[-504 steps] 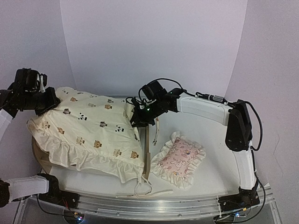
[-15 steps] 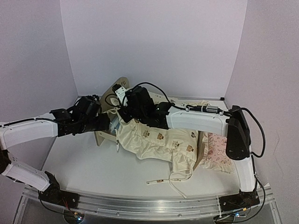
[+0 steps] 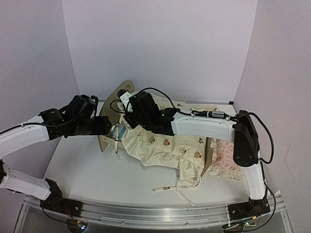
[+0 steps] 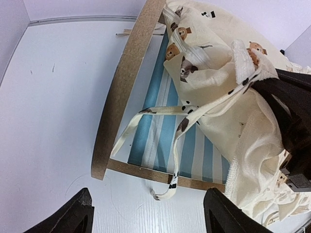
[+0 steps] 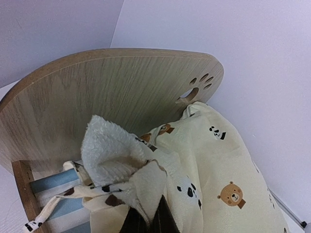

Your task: Set up the pet bed

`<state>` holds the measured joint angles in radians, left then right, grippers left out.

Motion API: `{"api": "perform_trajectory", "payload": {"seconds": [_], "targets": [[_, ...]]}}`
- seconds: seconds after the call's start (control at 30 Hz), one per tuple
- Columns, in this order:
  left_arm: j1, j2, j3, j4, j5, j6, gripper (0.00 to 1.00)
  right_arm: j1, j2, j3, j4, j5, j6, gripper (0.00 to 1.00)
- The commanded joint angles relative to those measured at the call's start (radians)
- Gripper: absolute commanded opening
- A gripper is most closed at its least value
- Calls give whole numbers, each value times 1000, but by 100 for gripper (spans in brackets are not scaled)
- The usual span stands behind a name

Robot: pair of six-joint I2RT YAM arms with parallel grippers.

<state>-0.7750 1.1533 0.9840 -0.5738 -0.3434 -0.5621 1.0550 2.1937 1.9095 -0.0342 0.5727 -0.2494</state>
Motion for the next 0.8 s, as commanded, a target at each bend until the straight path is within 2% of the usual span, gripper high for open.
{"api": "perform_trajectory", "payload": {"seconds": [0.0,0.13,0.23,0.43,0.53,0.67,0.77], "targets": [[3,30,-8,49,-35,36,77,-7,15,27,25,15,-4,0],[6,80,-4,78,-121,60,72,-7,16,20,5,-111,19,0],[22,116,14,94,-145,87,68,-7,28,31,-19,-137,28,0],[73,163,31,144,-123,150,66,-10,53,70,-76,-215,35,0],[102,175,33,148,-133,166,69,-19,57,73,-97,-223,51,0],[153,162,13,198,-84,214,73,-47,43,47,-100,-267,108,0],[174,162,-11,283,13,262,68,-59,30,32,-101,-295,137,0]]}}
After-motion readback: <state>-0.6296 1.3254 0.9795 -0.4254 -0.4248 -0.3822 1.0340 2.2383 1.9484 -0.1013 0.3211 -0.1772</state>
